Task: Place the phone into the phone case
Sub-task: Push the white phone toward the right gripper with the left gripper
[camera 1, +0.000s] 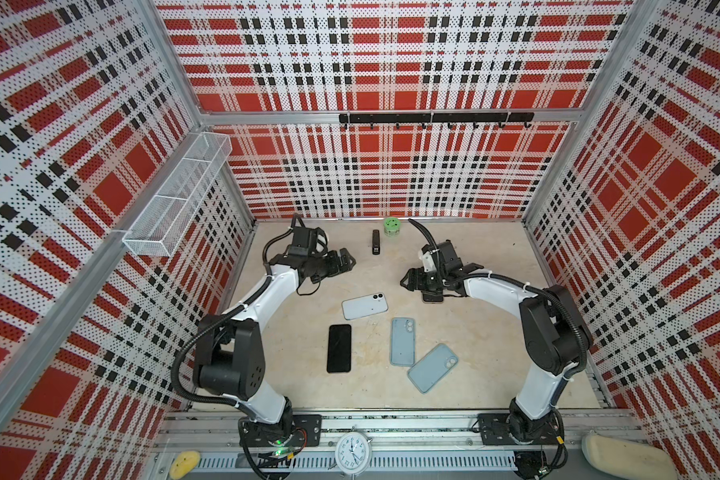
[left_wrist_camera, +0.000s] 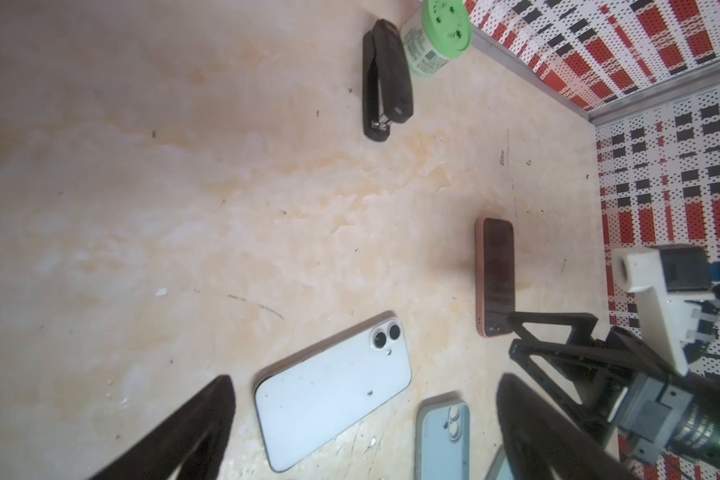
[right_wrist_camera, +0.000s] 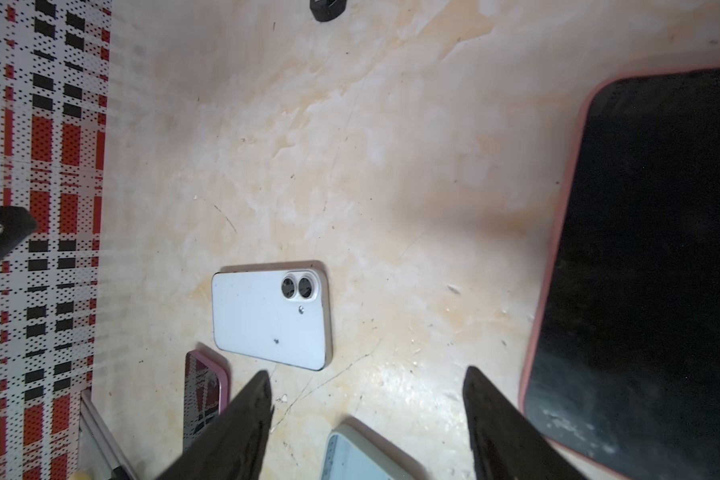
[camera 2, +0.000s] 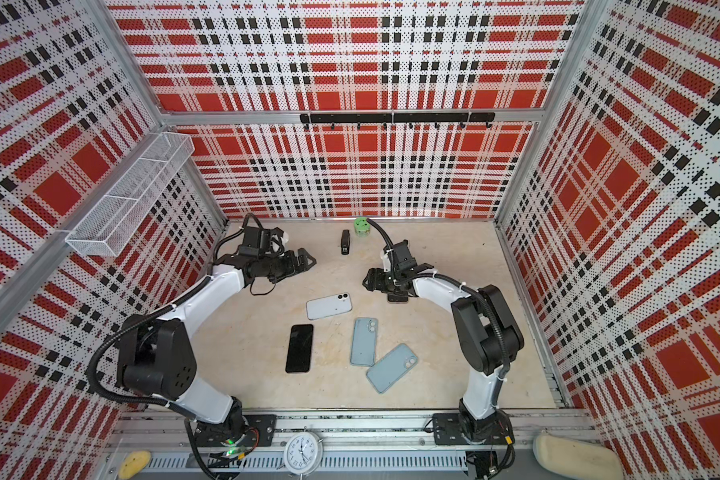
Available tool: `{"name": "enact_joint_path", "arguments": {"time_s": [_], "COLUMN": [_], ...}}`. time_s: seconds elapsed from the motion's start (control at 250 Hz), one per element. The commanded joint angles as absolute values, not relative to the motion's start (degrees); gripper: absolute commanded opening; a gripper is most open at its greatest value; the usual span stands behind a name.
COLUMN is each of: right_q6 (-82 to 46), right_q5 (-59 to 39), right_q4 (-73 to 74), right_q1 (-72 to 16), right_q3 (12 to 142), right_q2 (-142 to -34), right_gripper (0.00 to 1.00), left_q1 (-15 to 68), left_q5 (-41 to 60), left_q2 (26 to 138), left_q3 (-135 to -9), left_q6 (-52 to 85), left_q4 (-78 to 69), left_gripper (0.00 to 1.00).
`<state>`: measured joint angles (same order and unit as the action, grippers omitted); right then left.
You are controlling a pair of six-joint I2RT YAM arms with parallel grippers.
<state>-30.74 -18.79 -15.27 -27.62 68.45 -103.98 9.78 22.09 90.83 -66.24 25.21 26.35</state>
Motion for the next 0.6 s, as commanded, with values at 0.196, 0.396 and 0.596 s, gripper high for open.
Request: {"name": "enact_joint_path", "arguments": {"time_s": [0.196, 0.396, 0.596], "right_q6": [-34.97, -36.95, -38.32], "right_q5": [-24.04, -25.33, -26.68], "right_q4": [-10.54, -8.77, -6.77], "right_q1": [-30.65, -31.72, -31.96], "right_q3": [70.61, 71.55, 71.80], "right_q2": [-109.27, -112.49, -114.26], "right_gripper": [0.75, 0.75, 0.75], "left_q1": [5.93, 6.88, 8.35], "left_q5": [28.24, 31.13, 32.02], "left_q2": [86.33, 87.38, 90.29], "left_q3": [-52.58, -49.47, -48.84], "left_q6": [28.49, 32.29, 34.14], "left_q4": [22.45, 15.91, 12.81], "left_gripper": [1.00, 1.00, 1.00]}}
